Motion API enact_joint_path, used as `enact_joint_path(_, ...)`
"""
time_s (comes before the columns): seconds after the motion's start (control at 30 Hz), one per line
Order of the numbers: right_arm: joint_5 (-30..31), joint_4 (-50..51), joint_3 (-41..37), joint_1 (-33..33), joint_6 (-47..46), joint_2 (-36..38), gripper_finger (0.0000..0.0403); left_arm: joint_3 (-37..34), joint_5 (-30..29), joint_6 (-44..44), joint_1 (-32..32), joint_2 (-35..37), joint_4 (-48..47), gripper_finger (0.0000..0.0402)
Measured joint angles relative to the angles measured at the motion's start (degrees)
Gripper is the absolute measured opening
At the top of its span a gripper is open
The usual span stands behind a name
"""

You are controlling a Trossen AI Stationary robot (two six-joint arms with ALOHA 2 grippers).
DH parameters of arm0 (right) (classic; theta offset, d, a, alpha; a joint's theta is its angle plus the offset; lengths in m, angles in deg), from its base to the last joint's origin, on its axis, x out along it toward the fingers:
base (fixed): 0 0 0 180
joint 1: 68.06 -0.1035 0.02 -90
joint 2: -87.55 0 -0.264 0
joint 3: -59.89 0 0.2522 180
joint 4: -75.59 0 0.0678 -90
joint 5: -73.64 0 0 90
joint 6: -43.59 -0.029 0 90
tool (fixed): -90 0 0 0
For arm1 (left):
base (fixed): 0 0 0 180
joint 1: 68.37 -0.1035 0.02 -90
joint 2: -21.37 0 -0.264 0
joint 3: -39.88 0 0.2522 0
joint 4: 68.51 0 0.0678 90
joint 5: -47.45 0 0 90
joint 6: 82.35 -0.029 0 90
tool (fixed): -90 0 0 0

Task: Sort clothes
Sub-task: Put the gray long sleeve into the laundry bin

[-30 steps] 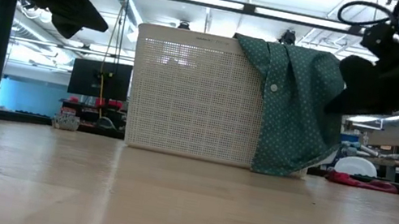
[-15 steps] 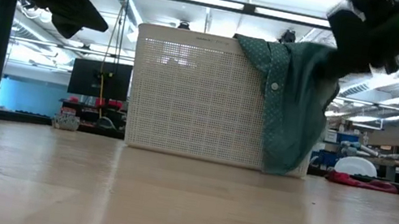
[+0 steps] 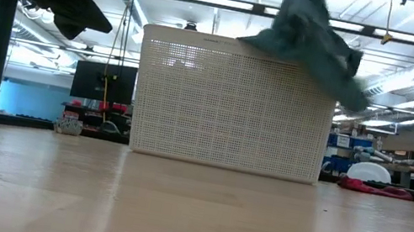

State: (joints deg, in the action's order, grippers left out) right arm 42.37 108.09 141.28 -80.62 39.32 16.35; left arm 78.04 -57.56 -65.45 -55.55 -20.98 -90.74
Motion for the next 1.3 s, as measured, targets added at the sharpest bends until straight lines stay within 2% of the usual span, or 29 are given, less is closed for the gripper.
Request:
enact_joint_path(0.17,-8.50,-9.46,6.01,7.96,10.64,0.00,0.0001,0.00,0.00,-0.04,-0.02,0.00,0.00,0.0000)
enact_joint_path(0.27,-15.00,-14.37,8.54,12.71,13.73,0.00,0.0001,0.00,0.00,-0.11,0.00,-0.02,0.00,0.0000)
enact_joint_path(0.43,-25.70,-22.42,11.34,20.20,14.03,-0.68,0.0000,0.00,0.02,-0.15,-0.02,0.00,-0.02,0.0000)
enact_joint_path(0.67,-34.33,-30.95,14.29,27.08,14.06,-7.09,0.0000,0.00,0.01,-0.15,-0.01,-0.02,-0.06,0.0000)
enact_joint_path(0.83,-39.00,-33.61,20.06,30.14,13.53,-14.30,0.0000,0.01,0.00,-0.17,-0.01,-0.02,-0.08,0.0000)
enact_joint_path(1.03,-42.53,-29.93,28.96,31.06,12.88,-21.53,0.0000,0.02,0.00,-0.16,0.00,-0.02,-0.19,0.0000)
enact_joint_path(1.17,-39.96,-18.08,30.65,30.68,11.56,-22.53,0.0000,0.02,0.00,-0.22,-0.01,-0.01,-0.37,0.0000)
enact_joint_path(1.3,-36.06,-2.41,30.67,30.70,3.43,-22.40,0.0000,0.02,0.00,-1.46,0.00,-0.02,-0.44,0.0000)
